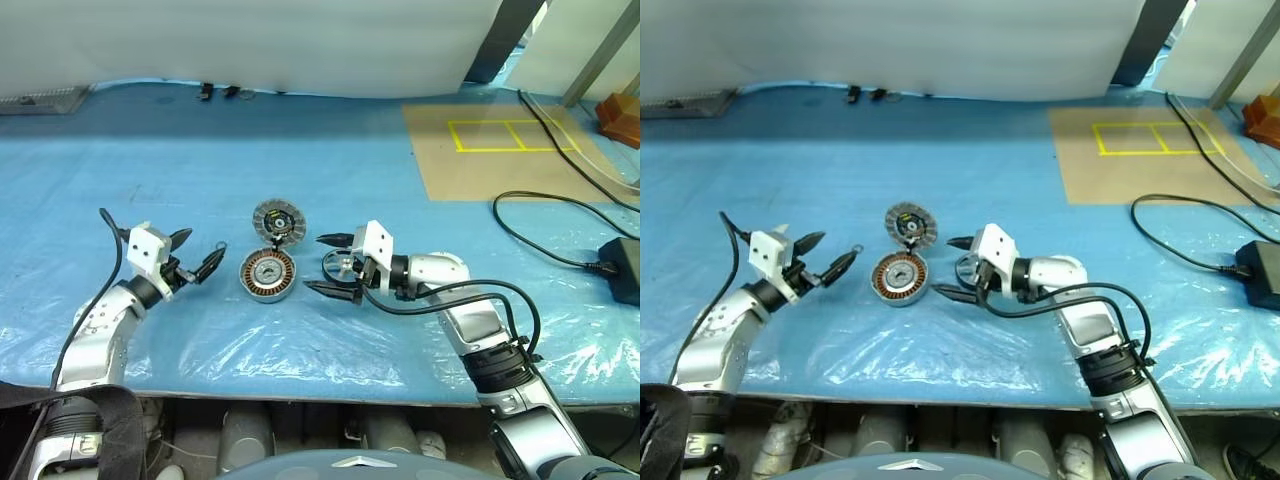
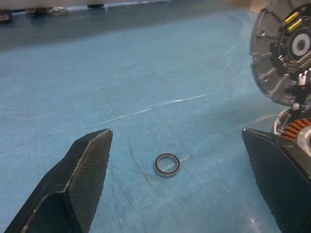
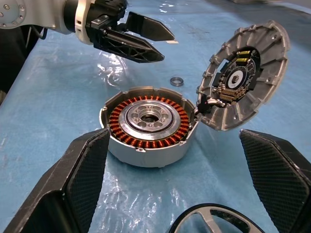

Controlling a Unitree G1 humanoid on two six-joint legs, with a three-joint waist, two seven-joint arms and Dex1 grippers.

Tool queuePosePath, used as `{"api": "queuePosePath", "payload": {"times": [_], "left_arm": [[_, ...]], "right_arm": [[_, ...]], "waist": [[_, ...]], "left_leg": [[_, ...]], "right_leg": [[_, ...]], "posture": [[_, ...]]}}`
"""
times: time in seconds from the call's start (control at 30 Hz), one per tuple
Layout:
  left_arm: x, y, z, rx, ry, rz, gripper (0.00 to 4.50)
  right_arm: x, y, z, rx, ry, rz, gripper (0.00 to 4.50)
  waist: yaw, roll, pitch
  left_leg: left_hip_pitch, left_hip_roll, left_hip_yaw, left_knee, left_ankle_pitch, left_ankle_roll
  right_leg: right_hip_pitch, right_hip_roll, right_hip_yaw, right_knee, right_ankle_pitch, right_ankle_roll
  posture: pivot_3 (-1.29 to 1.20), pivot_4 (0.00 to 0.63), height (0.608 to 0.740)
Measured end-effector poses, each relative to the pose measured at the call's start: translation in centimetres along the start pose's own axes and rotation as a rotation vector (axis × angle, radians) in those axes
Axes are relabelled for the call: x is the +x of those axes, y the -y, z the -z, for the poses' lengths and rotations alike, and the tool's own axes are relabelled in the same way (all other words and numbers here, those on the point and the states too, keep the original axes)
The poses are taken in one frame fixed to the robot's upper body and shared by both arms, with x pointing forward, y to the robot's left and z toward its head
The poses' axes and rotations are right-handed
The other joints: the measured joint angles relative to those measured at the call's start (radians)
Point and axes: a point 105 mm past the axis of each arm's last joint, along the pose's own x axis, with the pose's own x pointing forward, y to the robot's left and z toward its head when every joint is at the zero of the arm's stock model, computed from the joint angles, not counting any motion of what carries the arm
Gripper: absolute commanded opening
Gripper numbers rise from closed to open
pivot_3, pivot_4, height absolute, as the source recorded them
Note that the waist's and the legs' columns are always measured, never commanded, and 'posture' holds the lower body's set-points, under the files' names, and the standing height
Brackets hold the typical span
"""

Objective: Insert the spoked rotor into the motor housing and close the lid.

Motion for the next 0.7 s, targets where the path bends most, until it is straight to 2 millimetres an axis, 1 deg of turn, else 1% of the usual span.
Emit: {"api": "queuePosePath", "payload": {"times": [0.07,0.17,0.3,0.37,0.7], "left_arm": [[0.4,-0.1,0.3,-0.005,-0.010,-0.005,4.50],[1.0,0.0,1.4,-0.027,-0.032,-0.007,4.50],[1.0,0.2,3.2,-0.064,-0.060,-0.022,4.50],[1.1,0.1,3.8,-0.074,-0.069,-0.031,4.50],[2.4,-0.5,3.7,-0.056,-0.064,-0.068,4.50]], "right_arm": [[0.0,0.1,0.2,0.004,0.000,0.006,4.46],[0.0,0.1,0.9,-0.009,-0.015,0.006,4.46],[0.0,0.2,1.0,-0.011,-0.016,0.010,4.46],[-0.1,0.2,1.0,-0.013,-0.018,0.014,4.46],[-0.3,0.3,1.1,-0.017,-0.028,0.015,4.46]], "waist": [[0.000,0.000,0.000],[-0.002,0.000,0.000],[-0.001,0.000,0.000],[0.000,0.000,0.000],[0.003,0.000,0.000]], "left_leg": [[0.000,0.000,0.000,0.000,0.000,0.000],[0.000,0.000,0.000,0.000,0.000,0.000],[-0.001,0.000,0.000,0.000,0.000,0.000],[-0.001,0.000,0.000,0.000,0.000,0.000],[0.000,0.000,-0.001,0.000,0.000,0.000]], "right_leg": [[0.000,0.000,0.000,0.000,0.000,0.000],[0.000,0.000,0.000,0.000,0.000,0.000],[0.000,0.000,0.000,0.000,0.000,0.000],[0.000,0.000,0.000,-0.001,0.000,0.000],[0.001,0.000,0.000,-0.001,0.000,0.000]], "posture": [[0.00,0.150,0.740],[0.00,0.150,0.740],[0.00,0.150,0.740],[0.00,0.150,0.740],[0.00,0.150,0.740]]}}
